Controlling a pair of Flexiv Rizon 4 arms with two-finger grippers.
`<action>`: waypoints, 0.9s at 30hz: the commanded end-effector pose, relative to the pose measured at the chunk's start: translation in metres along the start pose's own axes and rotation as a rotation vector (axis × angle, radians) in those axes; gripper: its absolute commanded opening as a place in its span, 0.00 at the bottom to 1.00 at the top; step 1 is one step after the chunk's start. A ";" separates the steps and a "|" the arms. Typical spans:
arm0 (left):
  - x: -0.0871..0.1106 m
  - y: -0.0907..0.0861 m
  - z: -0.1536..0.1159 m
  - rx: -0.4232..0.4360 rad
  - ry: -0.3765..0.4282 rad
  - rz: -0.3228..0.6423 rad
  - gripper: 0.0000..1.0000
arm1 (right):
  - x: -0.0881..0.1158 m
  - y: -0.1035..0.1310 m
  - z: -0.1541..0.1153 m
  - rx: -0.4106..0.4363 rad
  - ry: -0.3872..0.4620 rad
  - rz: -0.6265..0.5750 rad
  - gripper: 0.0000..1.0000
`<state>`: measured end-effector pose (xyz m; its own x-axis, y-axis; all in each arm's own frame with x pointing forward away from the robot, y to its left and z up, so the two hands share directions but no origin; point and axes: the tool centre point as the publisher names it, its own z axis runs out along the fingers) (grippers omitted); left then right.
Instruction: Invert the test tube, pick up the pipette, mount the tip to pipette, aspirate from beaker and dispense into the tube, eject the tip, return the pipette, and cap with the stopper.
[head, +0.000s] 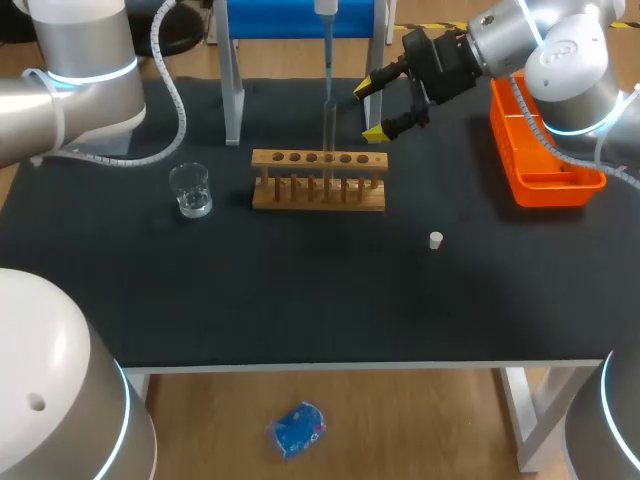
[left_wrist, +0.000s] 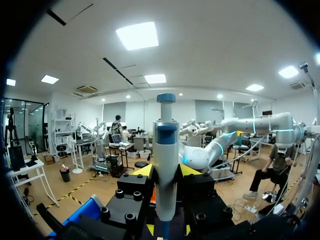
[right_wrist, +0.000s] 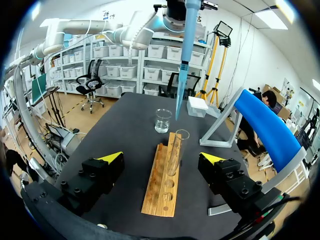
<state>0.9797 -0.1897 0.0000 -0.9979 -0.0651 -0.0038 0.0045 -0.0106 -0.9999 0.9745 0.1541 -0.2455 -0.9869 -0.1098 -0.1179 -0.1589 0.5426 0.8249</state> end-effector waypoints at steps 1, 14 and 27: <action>-0.009 0.003 0.002 0.006 0.014 0.003 0.00 | 0.000 0.000 0.000 0.000 0.000 -0.001 1.00; -0.019 0.018 0.003 0.005 0.023 0.000 0.00 | 0.000 0.000 0.000 0.000 0.000 -0.001 1.00; -0.023 0.029 -0.001 -0.022 0.013 0.004 0.00 | 0.000 0.000 0.000 0.000 0.000 -0.001 1.00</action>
<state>1.0012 -0.1879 -0.0280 -0.9985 -0.0551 -0.0075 0.0069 0.0112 -0.9999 0.9745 0.1541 -0.2455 -0.9869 -0.1097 -0.1179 -0.1589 0.5425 0.8249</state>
